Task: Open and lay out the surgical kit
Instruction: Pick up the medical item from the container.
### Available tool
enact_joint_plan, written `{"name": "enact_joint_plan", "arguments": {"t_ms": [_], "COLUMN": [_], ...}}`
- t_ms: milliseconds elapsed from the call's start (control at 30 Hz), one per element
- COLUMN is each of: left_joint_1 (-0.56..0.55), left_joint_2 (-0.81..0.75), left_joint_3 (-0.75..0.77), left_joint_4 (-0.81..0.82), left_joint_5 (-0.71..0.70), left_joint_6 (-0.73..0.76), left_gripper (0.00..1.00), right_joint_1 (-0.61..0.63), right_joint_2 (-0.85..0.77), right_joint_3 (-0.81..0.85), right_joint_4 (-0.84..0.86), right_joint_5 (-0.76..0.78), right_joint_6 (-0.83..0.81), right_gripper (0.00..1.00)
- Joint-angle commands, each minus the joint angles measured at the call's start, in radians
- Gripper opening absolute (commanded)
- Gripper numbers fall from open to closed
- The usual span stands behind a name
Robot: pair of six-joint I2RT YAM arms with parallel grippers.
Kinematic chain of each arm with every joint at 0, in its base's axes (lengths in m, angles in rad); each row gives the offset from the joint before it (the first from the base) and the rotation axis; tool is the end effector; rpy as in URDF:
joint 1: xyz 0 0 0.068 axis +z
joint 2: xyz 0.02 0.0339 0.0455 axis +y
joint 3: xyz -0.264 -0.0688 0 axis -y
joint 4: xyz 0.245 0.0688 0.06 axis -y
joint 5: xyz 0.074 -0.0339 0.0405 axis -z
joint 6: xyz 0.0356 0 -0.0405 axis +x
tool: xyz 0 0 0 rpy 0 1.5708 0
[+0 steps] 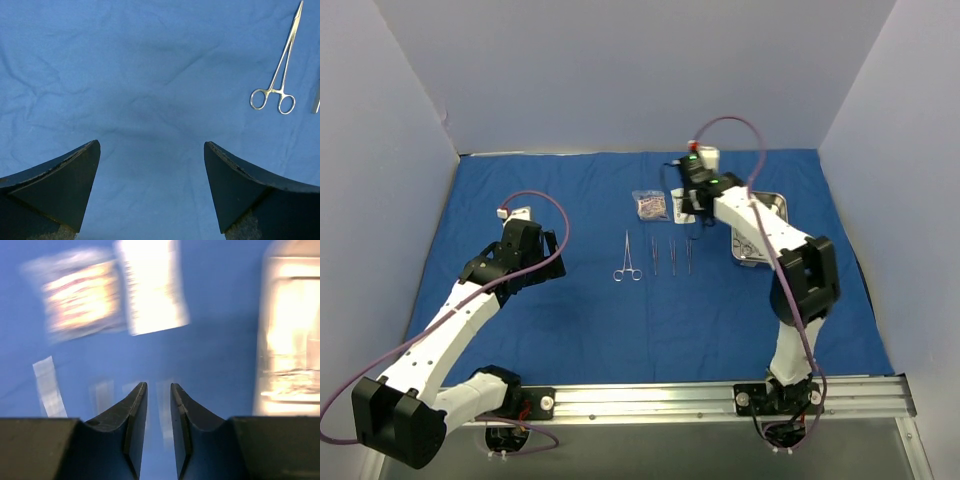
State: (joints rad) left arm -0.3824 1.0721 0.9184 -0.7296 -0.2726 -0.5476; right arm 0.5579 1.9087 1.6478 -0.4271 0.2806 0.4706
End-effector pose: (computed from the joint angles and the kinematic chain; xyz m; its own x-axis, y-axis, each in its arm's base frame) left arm 0.2019 -0.0709 0.2834 -0.7167 -0.2522 -0.6501 -0.2018 0.9674 -0.1527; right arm 0.3813 0.2263 0.2886 -0.6285 0.1214 -0.7683 -0.0474 0.9799 0.1935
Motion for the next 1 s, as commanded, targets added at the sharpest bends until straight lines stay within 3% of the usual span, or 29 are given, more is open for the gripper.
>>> {"name": "enact_joint_plan", "arguments": {"t_ms": [0, 167, 367, 600, 967], "left_joint_1": [0.010, 0.013, 0.014, 0.014, 0.014], "left_joint_2": [-0.011, -0.017, -0.029, -0.049, -0.061], "left_joint_3": [0.022, 0.017, 0.008, -0.010, -0.029], "left_joint_4": [0.030, 0.035, 0.045, 0.062, 0.081], "left_joint_5": [0.013, 0.035, 0.049, 0.062, 0.079], "left_joint_6": [0.009, 0.021, 0.037, 0.054, 0.077], "left_gripper": [0.94, 0.94, 0.94, 0.94, 0.94], "right_joint_1": [-0.157, -0.401, -0.518, -0.553, -0.553], "right_joint_2": [-0.114, -0.143, -0.042, 0.044, 0.141], "right_joint_3": [-0.141, -0.218, -0.200, -0.181, -0.115], "right_joint_4": [0.062, 0.105, 0.039, 0.002, -0.004], "right_joint_5": [-0.050, -0.187, -0.233, -0.253, -0.270], "right_joint_6": [-0.136, -0.193, -0.306, -0.414, -0.495], "right_gripper": [0.22, 0.20, 0.18, 0.12, 0.12]}}
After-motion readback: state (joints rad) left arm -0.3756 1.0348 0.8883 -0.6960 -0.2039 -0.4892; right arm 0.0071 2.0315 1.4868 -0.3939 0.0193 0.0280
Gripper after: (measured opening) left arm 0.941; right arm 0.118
